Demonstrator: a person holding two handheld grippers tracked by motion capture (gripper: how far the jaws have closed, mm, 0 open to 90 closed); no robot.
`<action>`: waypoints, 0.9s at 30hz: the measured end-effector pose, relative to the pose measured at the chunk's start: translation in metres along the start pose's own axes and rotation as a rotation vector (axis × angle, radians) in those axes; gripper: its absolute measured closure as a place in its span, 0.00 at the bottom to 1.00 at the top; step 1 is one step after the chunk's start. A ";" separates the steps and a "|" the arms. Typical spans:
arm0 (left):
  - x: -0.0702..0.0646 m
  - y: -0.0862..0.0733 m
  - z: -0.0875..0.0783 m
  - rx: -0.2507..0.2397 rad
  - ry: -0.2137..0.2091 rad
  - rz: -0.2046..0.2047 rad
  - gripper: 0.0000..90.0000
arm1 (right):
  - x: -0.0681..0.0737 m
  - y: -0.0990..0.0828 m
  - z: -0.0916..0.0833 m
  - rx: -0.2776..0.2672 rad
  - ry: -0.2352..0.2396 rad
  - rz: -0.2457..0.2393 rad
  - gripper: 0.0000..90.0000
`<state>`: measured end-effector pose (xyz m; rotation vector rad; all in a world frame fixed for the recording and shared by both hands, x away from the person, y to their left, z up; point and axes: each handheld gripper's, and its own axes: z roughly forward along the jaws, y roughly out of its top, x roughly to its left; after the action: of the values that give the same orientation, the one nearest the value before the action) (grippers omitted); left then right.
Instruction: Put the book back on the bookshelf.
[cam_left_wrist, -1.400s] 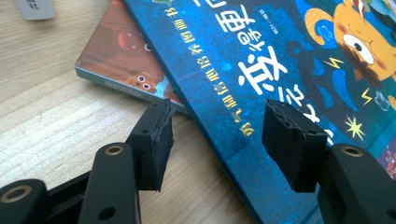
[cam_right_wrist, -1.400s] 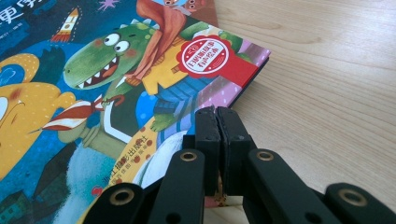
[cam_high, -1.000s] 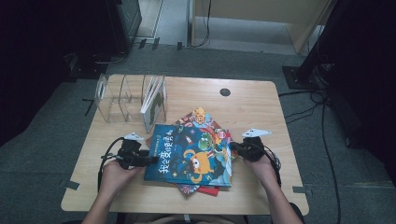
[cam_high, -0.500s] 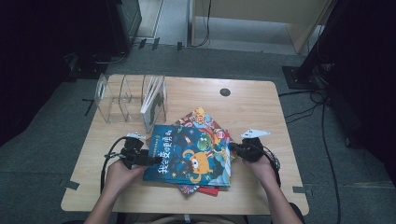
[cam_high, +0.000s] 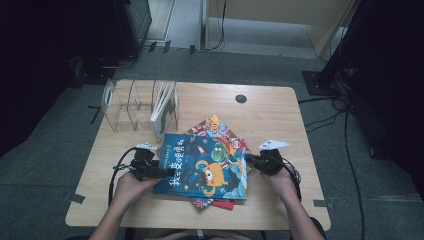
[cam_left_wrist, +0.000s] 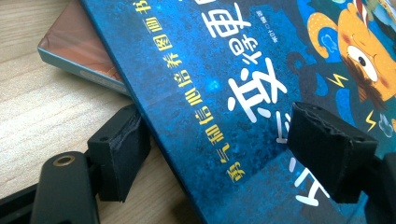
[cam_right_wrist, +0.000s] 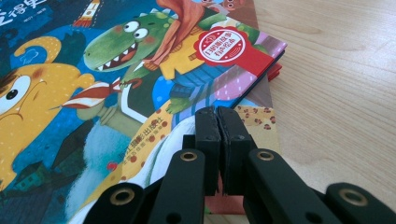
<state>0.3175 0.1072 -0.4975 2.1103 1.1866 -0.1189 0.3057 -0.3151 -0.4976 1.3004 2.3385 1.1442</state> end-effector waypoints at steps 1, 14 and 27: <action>0.000 0.000 0.000 -0.001 -0.001 -0.002 0.23 | 0.001 0.000 0.000 0.001 -0.004 -0.003 0.98; -0.004 0.001 -0.001 0.029 -0.026 -0.113 0.31 | 0.002 -0.002 -0.001 0.001 0.000 -0.007 1.00; -0.019 0.017 -0.035 -0.027 -0.060 -0.100 0.47 | 0.000 -0.002 -0.001 -0.001 0.019 0.027 1.00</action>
<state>0.3109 0.1097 -0.4551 2.0102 1.2512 -0.2098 0.3042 -0.3162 -0.4986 1.3302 2.3400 1.1706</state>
